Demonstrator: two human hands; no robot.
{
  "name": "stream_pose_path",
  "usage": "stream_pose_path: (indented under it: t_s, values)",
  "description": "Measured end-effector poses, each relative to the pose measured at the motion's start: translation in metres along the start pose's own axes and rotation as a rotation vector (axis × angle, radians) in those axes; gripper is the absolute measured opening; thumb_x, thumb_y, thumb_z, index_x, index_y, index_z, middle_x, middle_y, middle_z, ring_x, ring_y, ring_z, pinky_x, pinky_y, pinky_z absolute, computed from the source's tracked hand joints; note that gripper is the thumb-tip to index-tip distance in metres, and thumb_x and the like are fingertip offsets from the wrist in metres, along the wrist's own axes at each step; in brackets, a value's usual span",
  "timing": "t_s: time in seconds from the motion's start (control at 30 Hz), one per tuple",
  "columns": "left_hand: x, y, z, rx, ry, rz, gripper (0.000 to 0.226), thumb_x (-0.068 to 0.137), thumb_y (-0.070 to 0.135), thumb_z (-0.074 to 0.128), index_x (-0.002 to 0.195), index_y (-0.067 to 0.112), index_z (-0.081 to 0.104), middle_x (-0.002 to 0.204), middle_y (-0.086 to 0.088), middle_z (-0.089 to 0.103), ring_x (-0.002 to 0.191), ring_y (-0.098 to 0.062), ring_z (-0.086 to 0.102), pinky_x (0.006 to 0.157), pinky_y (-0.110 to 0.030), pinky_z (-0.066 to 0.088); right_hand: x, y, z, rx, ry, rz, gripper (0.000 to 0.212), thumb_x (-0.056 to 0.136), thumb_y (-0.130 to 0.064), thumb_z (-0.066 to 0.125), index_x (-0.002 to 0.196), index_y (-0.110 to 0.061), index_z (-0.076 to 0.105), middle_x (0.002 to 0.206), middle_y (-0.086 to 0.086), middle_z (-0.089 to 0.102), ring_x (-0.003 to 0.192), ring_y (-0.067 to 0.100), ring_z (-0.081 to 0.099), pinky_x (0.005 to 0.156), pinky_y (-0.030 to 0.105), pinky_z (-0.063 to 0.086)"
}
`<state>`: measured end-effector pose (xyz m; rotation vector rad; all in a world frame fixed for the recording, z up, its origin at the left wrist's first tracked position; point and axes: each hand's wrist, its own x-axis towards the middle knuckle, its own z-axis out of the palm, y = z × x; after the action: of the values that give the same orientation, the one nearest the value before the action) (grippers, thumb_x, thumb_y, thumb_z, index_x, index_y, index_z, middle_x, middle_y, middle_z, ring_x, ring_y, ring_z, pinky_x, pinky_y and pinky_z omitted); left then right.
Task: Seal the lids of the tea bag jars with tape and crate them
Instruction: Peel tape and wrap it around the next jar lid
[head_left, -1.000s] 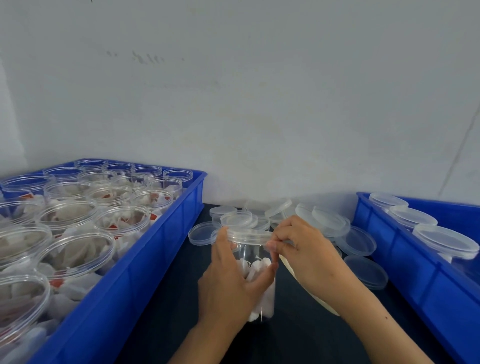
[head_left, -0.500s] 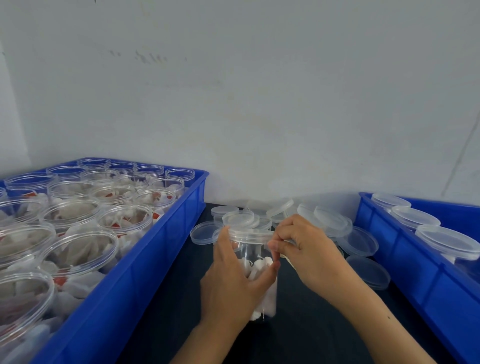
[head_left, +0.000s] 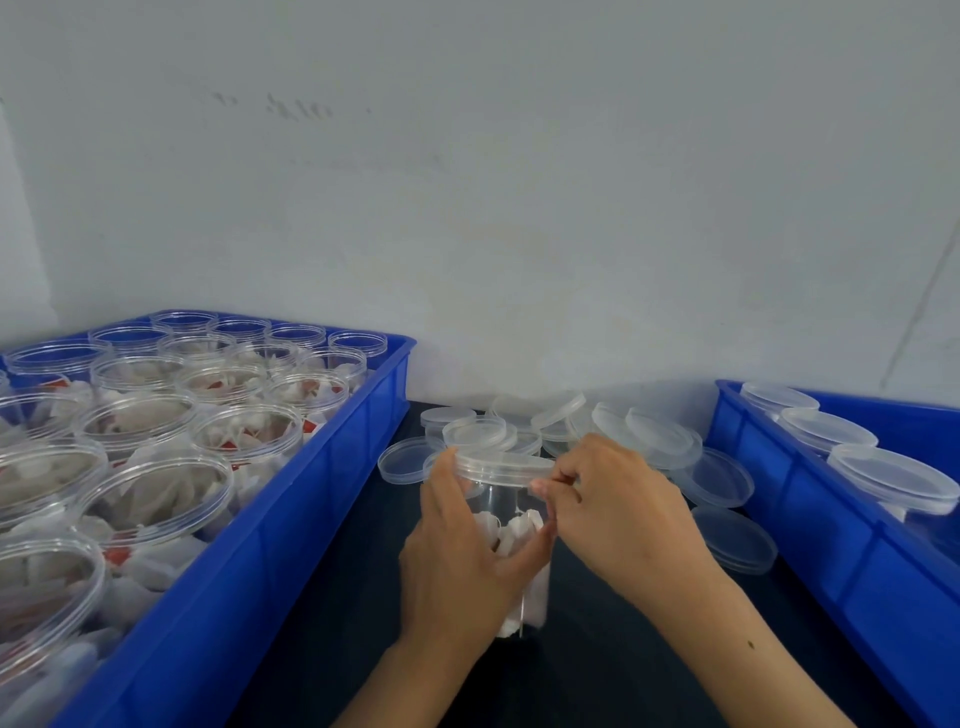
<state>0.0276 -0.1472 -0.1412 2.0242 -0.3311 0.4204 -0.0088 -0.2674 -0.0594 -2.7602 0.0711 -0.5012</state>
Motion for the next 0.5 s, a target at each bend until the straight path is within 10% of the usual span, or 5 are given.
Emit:
stream_pose_path:
  t_s: [0.5]
  values:
    - [0.0005, -0.0036, 0.005, -0.196, 0.016, -0.039, 0.104, 0.048, 0.068, 0.073, 0.134, 0.041, 0.02, 0.12, 0.02, 0.044, 0.096, 0.005, 0.052, 0.071, -0.006, 0.035, -0.0007, 0.0072, -0.0063, 0.042, -0.129, 0.134, 0.035, 0.093, -0.053, 0.048, 0.078, -0.024, 0.061, 0.082, -0.012, 0.06, 0.08, 0.011, 0.059, 0.069, 0.032, 0.041]
